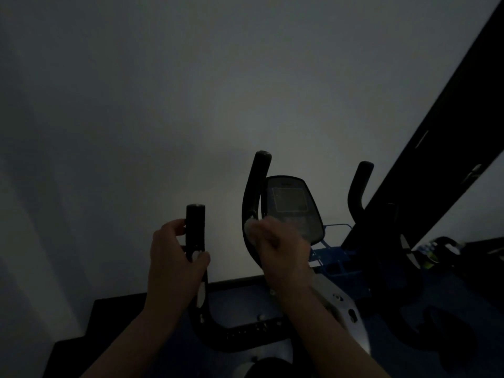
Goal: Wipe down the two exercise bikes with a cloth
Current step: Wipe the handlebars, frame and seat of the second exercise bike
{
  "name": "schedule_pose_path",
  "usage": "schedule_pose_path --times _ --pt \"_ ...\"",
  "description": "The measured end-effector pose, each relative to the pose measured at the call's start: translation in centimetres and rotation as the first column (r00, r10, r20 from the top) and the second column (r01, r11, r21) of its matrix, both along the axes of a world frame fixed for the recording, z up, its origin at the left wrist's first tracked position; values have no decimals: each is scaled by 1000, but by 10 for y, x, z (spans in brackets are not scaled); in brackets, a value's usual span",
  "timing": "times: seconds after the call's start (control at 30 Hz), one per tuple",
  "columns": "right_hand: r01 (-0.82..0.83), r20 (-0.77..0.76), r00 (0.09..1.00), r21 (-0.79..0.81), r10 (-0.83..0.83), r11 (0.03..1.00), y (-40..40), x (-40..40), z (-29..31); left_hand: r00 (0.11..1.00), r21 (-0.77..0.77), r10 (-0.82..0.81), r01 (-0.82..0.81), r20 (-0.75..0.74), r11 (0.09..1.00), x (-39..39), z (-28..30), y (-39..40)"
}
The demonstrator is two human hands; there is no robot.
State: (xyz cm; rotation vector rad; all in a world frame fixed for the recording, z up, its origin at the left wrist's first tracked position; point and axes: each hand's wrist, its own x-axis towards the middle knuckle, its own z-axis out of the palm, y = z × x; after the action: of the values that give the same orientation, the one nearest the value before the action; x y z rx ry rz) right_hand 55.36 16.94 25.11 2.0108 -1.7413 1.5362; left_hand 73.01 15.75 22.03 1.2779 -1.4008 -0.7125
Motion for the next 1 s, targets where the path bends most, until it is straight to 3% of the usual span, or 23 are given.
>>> schedule_pose_path --times 0.07,0.1,0.13,0.2,0.27,0.3,0.37,0.43,0.5,0.57,0.6,0.7,0.77,0.83,0.9,0.97,1.0 --pt "94 380 915 123 -134 988 -2 -3 5 1000 12 -9 9 -9 1000 0 1 0" --pt "104 479 863 145 -162 984 1 -5 6 1000 19 -10 10 -6 1000 0 1 0" --pt "112 457 876 116 -153 987 7 -7 5 1000 20 -9 9 2 1000 1 2 -1" --pt "48 147 988 19 -50 999 19 -6 2 1000 17 -14 14 -1 1000 2 5 -4" --pt "-85 -222 973 -70 67 994 18 0 -5 999 22 -29 29 -16 999 3 8 -6" --pt "-145 -328 939 -109 102 984 11 0 -7 999 29 -34 35 -18 999 3 9 -8" --pt "-199 -378 917 -151 129 968 -5 -2 -5 999 46 -44 45 -14 998 4 8 -11" --pt "-163 -267 956 -135 123 977 -14 -3 -1 999 55 -41 42 -12 998 3 9 -12" --pt "-42 58 997 -28 44 999 -14 0 4 999 41 -34 35 -14 999 2 9 -10" --pt "84 383 917 76 -107 994 -9 3 7 1000 28 -28 28 -11 999 1 10 -9" --pt "123 396 908 66 -139 990 -4 4 5 1000 28 -25 25 -8 999 1 10 -9" --pt "-24 4 1000 -91 25 996 4 6 -3 999 33 -31 31 -14 999 2 11 -9" --pt "-147 -243 964 -145 109 978 -6 3 -6 999 29 -32 32 -11 999 2 10 -10" --pt "-197 -340 931 -151 136 969 -22 -3 -4 1000 24 -22 22 -12 999 1 8 -10" --pt "-152 -237 964 -125 119 980 -29 -4 2 999 25 -12 12 -33 1000 0 7 -11" --pt "-21 43 999 -26 22 999 -31 -1 9 999 47 -15 17 -35 999 0 7 -10" --pt "31 223 974 46 -40 998 -31 -1 10 1000 58 -17 18 -21 998 -1 8 -9"
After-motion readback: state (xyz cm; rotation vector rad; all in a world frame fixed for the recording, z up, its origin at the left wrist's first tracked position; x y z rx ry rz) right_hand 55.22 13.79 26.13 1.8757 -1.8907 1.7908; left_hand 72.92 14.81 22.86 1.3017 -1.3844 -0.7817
